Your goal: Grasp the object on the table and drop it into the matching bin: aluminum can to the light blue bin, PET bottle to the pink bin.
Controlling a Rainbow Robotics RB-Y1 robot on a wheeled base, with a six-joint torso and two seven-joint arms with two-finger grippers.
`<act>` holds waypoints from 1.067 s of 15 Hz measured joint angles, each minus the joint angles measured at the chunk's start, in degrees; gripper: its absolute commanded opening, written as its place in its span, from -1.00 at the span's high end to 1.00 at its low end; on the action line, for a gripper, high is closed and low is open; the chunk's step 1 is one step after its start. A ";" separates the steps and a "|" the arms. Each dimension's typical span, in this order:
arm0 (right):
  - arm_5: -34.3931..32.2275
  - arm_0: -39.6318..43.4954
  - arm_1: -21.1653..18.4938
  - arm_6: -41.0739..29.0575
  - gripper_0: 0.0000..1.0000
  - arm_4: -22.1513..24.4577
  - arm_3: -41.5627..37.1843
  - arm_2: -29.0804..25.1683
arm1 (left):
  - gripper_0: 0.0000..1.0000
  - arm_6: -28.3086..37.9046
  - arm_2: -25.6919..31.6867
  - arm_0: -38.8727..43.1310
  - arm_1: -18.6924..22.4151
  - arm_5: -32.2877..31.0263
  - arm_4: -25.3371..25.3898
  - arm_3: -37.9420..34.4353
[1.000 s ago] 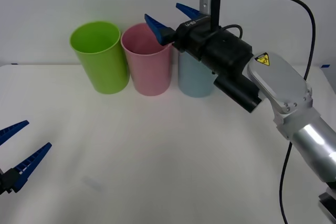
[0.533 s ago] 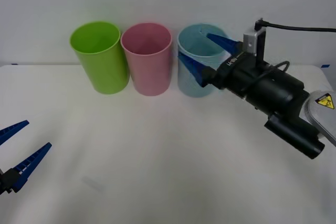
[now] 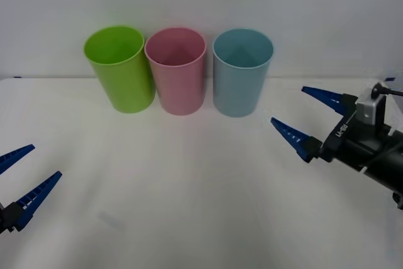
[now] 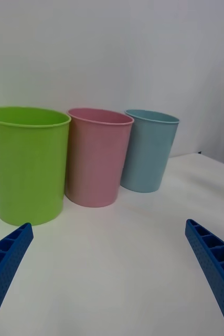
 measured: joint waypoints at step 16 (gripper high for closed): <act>-24.08 17.39 6.52 13.05 -1.00 -0.49 6.24 -16.20 | -1.00 0.00 0.00 0.00 0.00 0.00 0.00 0.00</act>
